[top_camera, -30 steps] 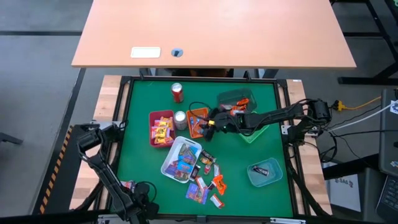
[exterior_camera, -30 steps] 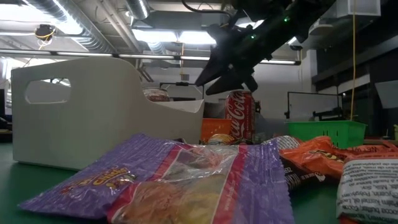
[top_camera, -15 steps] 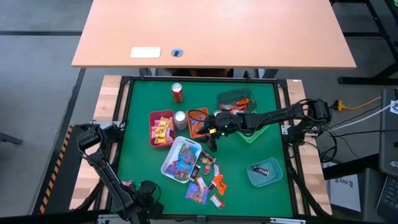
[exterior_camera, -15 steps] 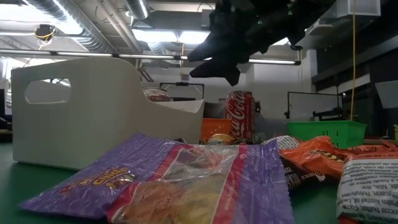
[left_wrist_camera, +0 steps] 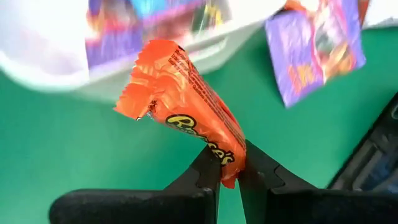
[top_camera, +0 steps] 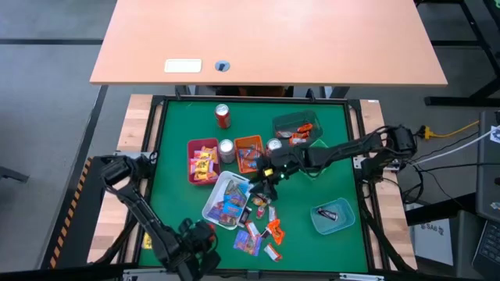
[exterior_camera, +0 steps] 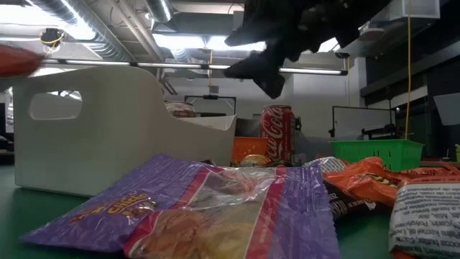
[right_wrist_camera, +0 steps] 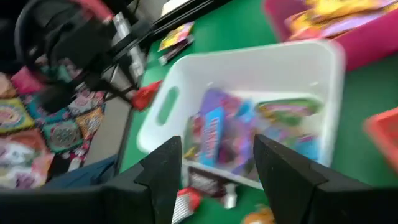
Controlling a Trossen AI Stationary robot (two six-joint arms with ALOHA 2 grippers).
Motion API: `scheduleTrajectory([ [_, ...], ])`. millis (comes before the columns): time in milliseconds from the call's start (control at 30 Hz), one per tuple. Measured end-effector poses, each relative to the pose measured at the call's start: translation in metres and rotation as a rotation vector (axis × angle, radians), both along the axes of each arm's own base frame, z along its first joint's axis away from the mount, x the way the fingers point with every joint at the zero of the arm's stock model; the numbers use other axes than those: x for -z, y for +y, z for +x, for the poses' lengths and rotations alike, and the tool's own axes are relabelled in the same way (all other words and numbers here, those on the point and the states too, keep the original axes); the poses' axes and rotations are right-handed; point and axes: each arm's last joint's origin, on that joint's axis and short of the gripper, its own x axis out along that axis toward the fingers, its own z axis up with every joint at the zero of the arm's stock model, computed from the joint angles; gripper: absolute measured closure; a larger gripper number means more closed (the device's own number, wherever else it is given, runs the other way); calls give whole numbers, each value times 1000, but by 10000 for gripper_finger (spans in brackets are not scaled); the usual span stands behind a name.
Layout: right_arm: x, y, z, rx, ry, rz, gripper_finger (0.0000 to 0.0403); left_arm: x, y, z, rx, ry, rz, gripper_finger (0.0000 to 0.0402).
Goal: Sort candy
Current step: Put the orange candy into the black bin
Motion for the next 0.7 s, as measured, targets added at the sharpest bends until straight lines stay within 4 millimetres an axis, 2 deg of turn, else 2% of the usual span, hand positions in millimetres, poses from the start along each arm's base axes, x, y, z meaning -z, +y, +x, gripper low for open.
scheduleTrajectory([
  [167,0,25,-4,-60,9,18,203,-1,15,16,46,-10,91,374],
  [433,0,56,-11,-28,96,163,203,-3,32,40,149,-24,193,374],
  [700,0,65,-14,-27,123,205,203,-6,39,56,220,-71,238,374],
])
